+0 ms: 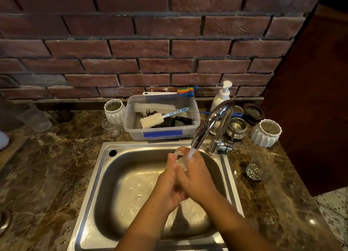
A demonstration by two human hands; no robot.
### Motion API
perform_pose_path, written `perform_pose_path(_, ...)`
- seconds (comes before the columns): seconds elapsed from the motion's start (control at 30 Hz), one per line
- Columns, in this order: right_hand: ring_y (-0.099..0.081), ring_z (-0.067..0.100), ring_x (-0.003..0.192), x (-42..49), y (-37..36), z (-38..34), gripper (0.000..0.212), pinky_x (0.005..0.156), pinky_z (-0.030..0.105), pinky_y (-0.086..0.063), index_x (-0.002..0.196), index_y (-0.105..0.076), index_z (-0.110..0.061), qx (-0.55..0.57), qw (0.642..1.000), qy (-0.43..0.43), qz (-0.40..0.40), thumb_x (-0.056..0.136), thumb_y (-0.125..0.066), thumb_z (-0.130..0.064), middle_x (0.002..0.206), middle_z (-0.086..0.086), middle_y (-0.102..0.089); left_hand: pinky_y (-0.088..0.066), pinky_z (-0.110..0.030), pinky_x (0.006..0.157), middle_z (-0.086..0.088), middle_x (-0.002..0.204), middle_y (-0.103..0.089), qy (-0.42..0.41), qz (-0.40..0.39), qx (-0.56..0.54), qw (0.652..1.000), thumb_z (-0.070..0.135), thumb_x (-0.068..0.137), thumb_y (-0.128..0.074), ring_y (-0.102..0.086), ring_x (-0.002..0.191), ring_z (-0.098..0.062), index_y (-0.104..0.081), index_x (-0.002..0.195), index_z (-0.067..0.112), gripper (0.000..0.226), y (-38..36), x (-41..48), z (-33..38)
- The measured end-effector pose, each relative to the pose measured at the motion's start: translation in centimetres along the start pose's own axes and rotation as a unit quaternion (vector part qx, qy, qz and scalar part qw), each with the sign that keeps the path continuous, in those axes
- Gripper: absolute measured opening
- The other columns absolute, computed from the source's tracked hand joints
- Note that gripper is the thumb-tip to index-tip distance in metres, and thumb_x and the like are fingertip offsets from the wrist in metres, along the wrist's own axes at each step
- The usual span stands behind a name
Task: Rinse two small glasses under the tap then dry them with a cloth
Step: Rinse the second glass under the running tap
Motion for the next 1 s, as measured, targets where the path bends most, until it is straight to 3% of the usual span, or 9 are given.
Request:
perform_pose_path(0.07, -0.061, 0.001, 0.087, 0.1, 0.2, 0.2, 0.026, 0.073, 0.023, -0.053, 0.110, -0.056, -0.025, -0.022, 0.999, 0.000, 0.034, 0.099, -0.044, -0.046, 0.096, -0.008, -0.061, -0.060, -0.048, 0.089, -0.018, 0.103, -0.077, -0.006, 0.008, 0.070, 0.997, 0.070, 0.093, -0.044, -0.074, 0.098, -0.034, -0.069, 0.117, 0.010, 0.069, 0.1, 0.0, -0.1)
perform_pose_path(0.17, -0.058, -0.001, 0.054, 1.6, 1.6, 0.7, 0.032, 0.053, 0.014, -0.042, 0.073, -0.057, -0.026, 0.008, 0.998, -0.036, 0.045, 0.103, -0.048, -0.025, 0.061, -0.009, -0.059, -0.042, -0.027, 0.051, -0.015, 0.082, -0.072, -0.007, -0.030, 0.110, 0.993, 0.069, 0.095, -0.040, -0.067, 0.065, -0.027, -0.069, 0.111, 0.008, 0.070, -0.1, -0.4, -0.3)
perform_pose_path(0.27, -0.059, 0.009, 0.058, 2.2, 1.9, 1.5, 0.037, 0.055, 0.025, -0.045, 0.067, -0.057, -0.022, 0.138, 0.980, -0.114, 0.086, 0.101, -0.049, -0.011, 0.063, -0.002, -0.060, -0.034, -0.022, 0.045, -0.017, 0.087, -0.071, 0.039, -0.051, 0.019, 0.998, 0.071, 0.093, -0.044, -0.062, 0.061, -0.024, -0.068, 0.115, 0.006, 0.073, -0.1, -0.6, -0.4)
perform_pose_path(0.4, -0.065, 0.003, 0.076, 0.4, 0.7, 0.9, 0.017, 0.068, 0.025, -0.055, 0.089, -0.061, -0.025, 0.061, 0.996, -0.040, 0.060, 0.100, -0.051, -0.032, 0.080, -0.007, -0.066, -0.036, -0.025, 0.056, -0.017, 0.100, -0.071, 0.041, -0.054, -0.047, 0.997, 0.071, 0.088, -0.053, -0.060, 0.074, -0.023, -0.074, 0.114, 0.009, 0.070, 0.7, 0.0, -0.6)
perform_pose_path(0.57, -0.055, -0.003, 0.048, 2.6, 2.0, 0.1, 0.043, 0.050, 0.012, -0.034, 0.062, -0.055, -0.028, -0.016, 0.999, -0.045, -0.001, 0.103, -0.047, -0.037, 0.053, -0.007, -0.055, -0.052, -0.040, 0.073, -0.020, 0.099, -0.074, 0.010, -0.096, 0.068, 0.993, 0.066, 0.096, -0.043, -0.070, 0.080, -0.031, -0.069, 0.122, 0.010, 0.067, 1.0, -0.3, -0.9)
perform_pose_path(0.7, -0.060, -0.003, 0.053, 3.8, 2.3, 0.5, 0.028, 0.055, 0.016, -0.044, 0.072, -0.064, -0.027, 0.072, 0.990, -0.111, 0.039, 0.098, -0.058, -0.034, 0.062, -0.006, -0.063, -0.058, -0.041, 0.068, -0.007, 0.106, -0.074, -0.042, -0.074, 0.130, 0.988, 0.066, 0.088, -0.057, -0.069, 0.076, -0.024, -0.065, 0.125, 0.027, 0.054, -0.3, -0.8, -0.4)
perform_pose_path(0.8, -0.062, -0.004, 0.057, 2.7, 1.8, 0.0, 0.027, 0.055, 0.017, -0.046, 0.077, -0.066, -0.028, 0.083, 0.991, -0.079, 0.072, 0.100, -0.055, -0.036, 0.066, -0.006, -0.065, -0.050, -0.033, 0.062, -0.014, 0.109, -0.075, 0.000, -0.051, 0.023, 0.998, 0.063, 0.086, -0.063, -0.067, 0.083, -0.023, -0.070, 0.122, 0.017, 0.059, -0.5, -0.7, -0.1)
perform_pose_path(0.9, -0.056, 0.009, 0.109, 0.8, -0.3, -1.0, 0.046, 0.087, 0.030, -0.053, 0.128, -0.056, -0.030, -0.090, 0.996, -0.005, 0.019, 0.097, -0.034, -0.055, 0.116, 0.002, -0.059, -0.057, -0.044, 0.083, -0.016, 0.115, -0.075, 0.018, -0.060, -0.118, 0.991, 0.051, 0.081, -0.067, -0.070, 0.108, -0.031, -0.071, 0.120, 0.013, 0.055, -0.3, -0.5, -0.4)
perform_pose_path(1.0, -0.053, 0.017, 0.103, 0.4, -0.5, -1.4, 0.052, 0.082, 0.031, -0.053, 0.128, -0.048, -0.026, -0.223, 0.973, 0.052, 0.010, 0.095, -0.022, -0.056, 0.112, 0.005, -0.058, -0.057, -0.043, 0.082, -0.017, 0.111, -0.076, 0.023, -0.085, -0.108, 0.990, 0.050, 0.077, -0.066, -0.070, 0.107, -0.032, -0.075, 0.114, 0.012, 0.053, 0.1, -0.6, -0.8)
Point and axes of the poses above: each hand's wrist, its own x-axis towards the middle knuckle, its own y-axis out of the back of the hand, z = x × y, the point moved 3 cm from there along x, towards the middle knuckle
